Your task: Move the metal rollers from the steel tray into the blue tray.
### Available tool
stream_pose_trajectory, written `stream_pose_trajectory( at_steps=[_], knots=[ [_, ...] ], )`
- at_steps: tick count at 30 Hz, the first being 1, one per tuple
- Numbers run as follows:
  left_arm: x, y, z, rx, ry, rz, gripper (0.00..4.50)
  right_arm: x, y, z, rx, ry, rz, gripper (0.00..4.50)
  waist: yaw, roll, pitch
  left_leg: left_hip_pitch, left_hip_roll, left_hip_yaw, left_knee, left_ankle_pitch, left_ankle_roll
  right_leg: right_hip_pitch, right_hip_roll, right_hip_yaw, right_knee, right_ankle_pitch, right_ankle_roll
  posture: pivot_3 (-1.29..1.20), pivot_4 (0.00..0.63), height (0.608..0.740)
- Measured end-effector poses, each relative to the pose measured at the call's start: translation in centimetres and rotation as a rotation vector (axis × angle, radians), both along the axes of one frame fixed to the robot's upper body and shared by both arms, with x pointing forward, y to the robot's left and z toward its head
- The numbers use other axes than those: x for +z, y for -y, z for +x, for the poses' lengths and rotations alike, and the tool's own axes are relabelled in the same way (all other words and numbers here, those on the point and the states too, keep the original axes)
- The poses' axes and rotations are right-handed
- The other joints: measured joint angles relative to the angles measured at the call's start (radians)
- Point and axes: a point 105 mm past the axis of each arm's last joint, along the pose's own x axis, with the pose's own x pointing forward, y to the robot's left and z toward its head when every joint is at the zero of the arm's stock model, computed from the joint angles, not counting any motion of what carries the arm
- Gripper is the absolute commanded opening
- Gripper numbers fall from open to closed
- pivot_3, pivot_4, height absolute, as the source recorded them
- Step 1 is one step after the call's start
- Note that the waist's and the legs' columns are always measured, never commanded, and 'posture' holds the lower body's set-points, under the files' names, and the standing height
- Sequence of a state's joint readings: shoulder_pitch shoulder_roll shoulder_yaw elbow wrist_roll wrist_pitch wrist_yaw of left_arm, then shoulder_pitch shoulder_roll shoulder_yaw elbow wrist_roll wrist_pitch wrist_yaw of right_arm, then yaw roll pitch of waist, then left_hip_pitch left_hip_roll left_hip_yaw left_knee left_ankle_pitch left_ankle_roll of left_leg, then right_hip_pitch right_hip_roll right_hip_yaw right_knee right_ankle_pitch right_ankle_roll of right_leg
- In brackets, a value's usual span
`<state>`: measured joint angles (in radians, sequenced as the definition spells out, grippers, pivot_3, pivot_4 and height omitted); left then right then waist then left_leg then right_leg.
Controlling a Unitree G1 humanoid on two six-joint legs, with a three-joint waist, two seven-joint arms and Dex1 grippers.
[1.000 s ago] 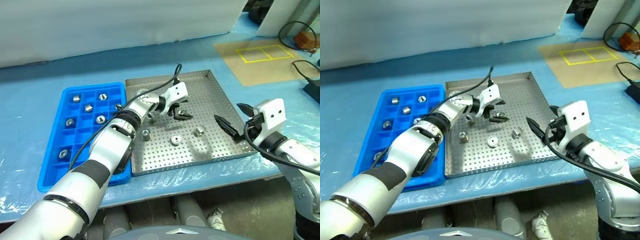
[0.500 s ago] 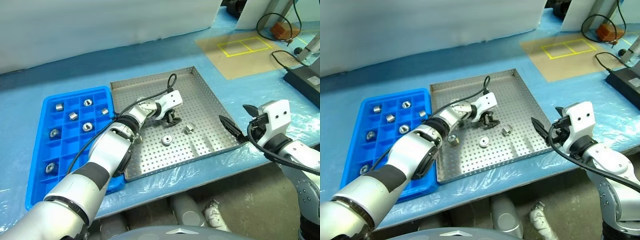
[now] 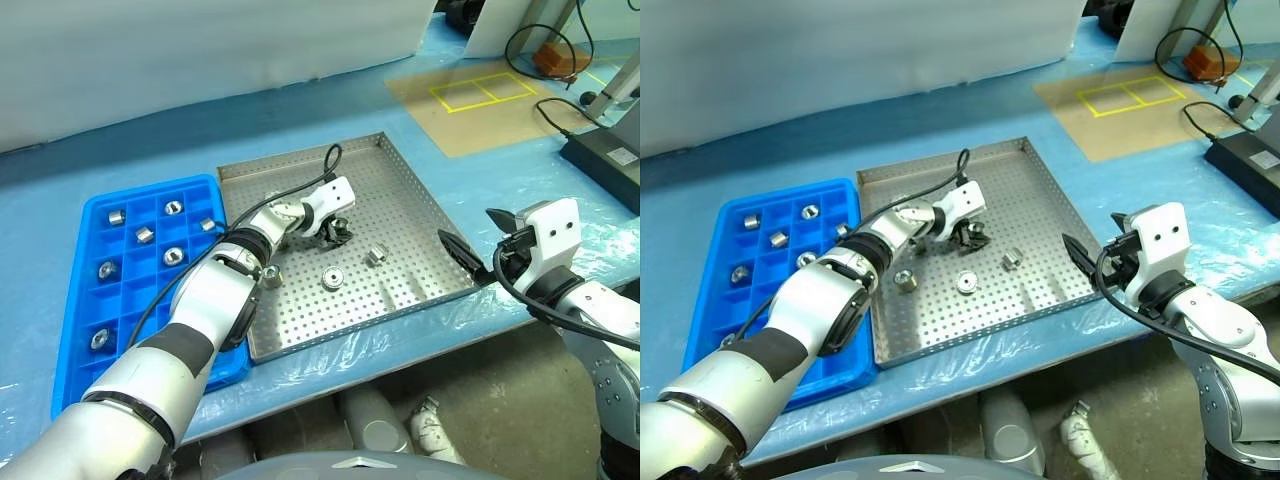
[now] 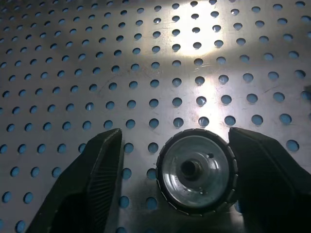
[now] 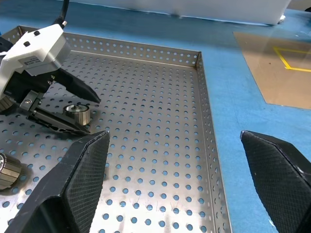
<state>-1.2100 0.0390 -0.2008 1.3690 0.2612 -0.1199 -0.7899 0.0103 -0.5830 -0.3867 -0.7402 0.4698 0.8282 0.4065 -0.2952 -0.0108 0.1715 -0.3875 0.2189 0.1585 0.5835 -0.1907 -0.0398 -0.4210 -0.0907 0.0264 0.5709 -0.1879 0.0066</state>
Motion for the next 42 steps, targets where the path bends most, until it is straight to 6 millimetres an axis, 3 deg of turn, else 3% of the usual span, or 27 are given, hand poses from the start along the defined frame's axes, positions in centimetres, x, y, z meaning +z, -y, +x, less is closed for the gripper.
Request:
stream_pose_trajectory(
  at_steps=[4,8,15,19,23,26,32,36,42],
  knots=[
    [-0.1,0.0,-0.1,-0.007,-0.006,0.003,2.74,0.0,0.0,0.0,-0.002,0.000,0.000,4.44,-0.003,0.000,0.000,0.000,0.000,0.000,0.000,0.000,0.000,0.000,0.000,0.000,0.000,0.000,0.000,-0.83,0.150,0.740],
    [-0.2,-0.1,-0.4,-0.032,-0.030,0.011,1.90,-0.1,-0.1,0.1,-0.004,0.000,0.000,4.44,-0.007,0.000,0.000,0.000,0.000,0.000,0.000,0.000,0.000,0.000,0.000,0.000,0.000,-0.001,0.001,-0.82,0.150,0.740],
    [0.1,-0.4,-0.6,-0.074,-0.035,-0.003,1.89,0.2,-0.5,0.7,0.010,0.018,0.001,4.44,-0.017,0.000,0.000,-0.001,-0.001,0.000,0.000,-0.001,0.001,0.000,-0.002,0.000,0.000,-0.001,0.002,-0.79,0.150,0.740],
    [1.5,0.2,-1.2,-0.146,-0.069,-0.112,1.89,0.1,-0.8,1.1,0.027,0.014,0.006,4.44,-0.017,0.000,0.000,-0.002,-0.002,0.000,-0.001,-0.001,0.002,0.000,-0.003,0.000,0.000,-0.001,0.002,-0.74,0.150,0.740],
    [4.5,-0.4,-1.2,-0.219,-0.063,-0.184,1.89,0.6,-1.3,2.0,0.064,0.028,0.003,4.44,-0.014,0.000,0.000,-0.001,-0.002,0.000,-0.001,0.001,0.004,-0.001,-0.003,0.000,0.000,-0.001,0.002,-0.69,0.150,0.740],
    [6.6,-1.4,-1.0,-0.267,-0.027,-0.174,1.89,1.4,-1.7,2.8,0.103,0.054,-0.004,4.44,-0.011,0.001,0.000,-0.001,-0.003,0.000,-0.002,0.001,0.004,0.000,-0.004,-0.001,0.000,-0.001,0.002,-0.63,0.150,0.740],
    [7.2,-5.0,-0.9,-0.291,-0.014,-0.103,1.89,2.3,-2.5,5.3,0.227,0.054,-0.020,4.44,0.012,0.001,0.001,0.000,-0.002,0.000,-0.002,0.001,0.004,0.000,-0.003,-0.001,0.001,-0.001,0.001,-0.47,0.150,0.740],
    [7.5,-7.6,-0.9,-0.280,0.004,-0.066,1.89,3.4,-5.6,6.7,0.394,0.074,-0.021,4.44,0.045,0.001,0.001,0.002,0.000,0.000,-0.002,0.001,0.004,-0.001,-0.003,-0.001,0.005,-0.001,0.001,-0.33,0.150,0.740],
    [8.5,-12.1,-1.3,-0.222,0.026,-0.064,1.89,2.1,-11.1,9.0,0.630,0.028,0.004,4.44,0.157,0.000,0.003,0.002,0.004,0.001,-0.003,0.004,0.000,-0.006,-0.002,-0.002,0.018,-0.003,-0.003,-0.11,0.150,0.740]
  ],
)
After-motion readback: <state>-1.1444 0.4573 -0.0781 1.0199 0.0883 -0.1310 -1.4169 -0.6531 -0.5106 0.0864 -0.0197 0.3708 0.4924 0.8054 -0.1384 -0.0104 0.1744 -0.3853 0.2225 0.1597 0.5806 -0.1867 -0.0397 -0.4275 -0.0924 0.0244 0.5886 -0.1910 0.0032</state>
